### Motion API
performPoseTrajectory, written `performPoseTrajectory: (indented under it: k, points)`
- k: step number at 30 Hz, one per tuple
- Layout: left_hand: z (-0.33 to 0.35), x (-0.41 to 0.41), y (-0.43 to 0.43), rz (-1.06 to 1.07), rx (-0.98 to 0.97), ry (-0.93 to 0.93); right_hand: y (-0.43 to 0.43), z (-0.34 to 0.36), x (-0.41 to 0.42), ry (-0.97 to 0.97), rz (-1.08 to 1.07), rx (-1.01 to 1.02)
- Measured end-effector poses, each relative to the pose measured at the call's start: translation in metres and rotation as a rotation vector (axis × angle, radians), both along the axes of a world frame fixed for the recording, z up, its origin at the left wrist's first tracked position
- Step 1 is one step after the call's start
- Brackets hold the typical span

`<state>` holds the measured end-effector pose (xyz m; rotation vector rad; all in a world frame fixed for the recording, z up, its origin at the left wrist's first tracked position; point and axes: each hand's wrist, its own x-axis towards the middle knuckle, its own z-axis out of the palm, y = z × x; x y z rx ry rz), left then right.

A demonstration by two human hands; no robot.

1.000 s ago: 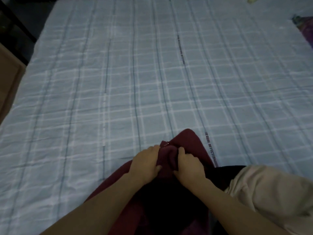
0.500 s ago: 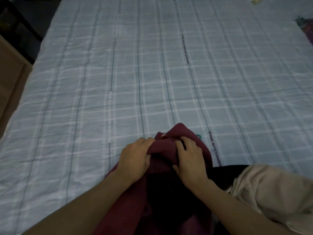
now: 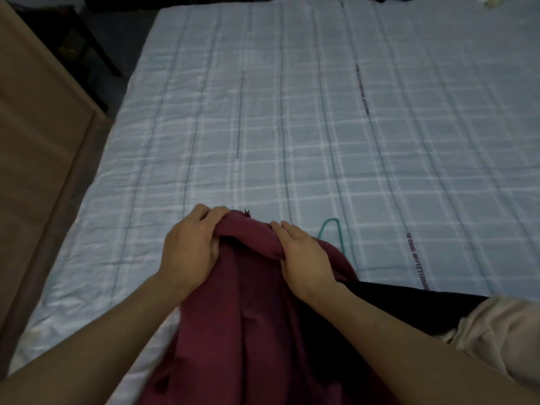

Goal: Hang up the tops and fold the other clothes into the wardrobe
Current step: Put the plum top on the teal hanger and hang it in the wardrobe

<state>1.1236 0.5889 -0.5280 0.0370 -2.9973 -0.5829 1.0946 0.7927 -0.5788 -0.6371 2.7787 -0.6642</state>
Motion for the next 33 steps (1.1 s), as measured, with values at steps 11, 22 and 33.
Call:
performPoseTrajectory:
  k: [11,22,33]
  points:
    - [0.042,0.006,-0.137,0.227,-0.077,0.089,-0.153,0.044,-0.036,0.128,0.122,-0.16]
    - [-0.029,0.037,-0.127,0.083,-0.219,-0.193,-0.084,-0.032,-0.007,-0.295,0.123,0.254]
    - [-0.088,0.03,-0.062,-0.26,-0.371,-0.611,-0.053,-0.055,0.018,-0.22,-0.034,0.271]
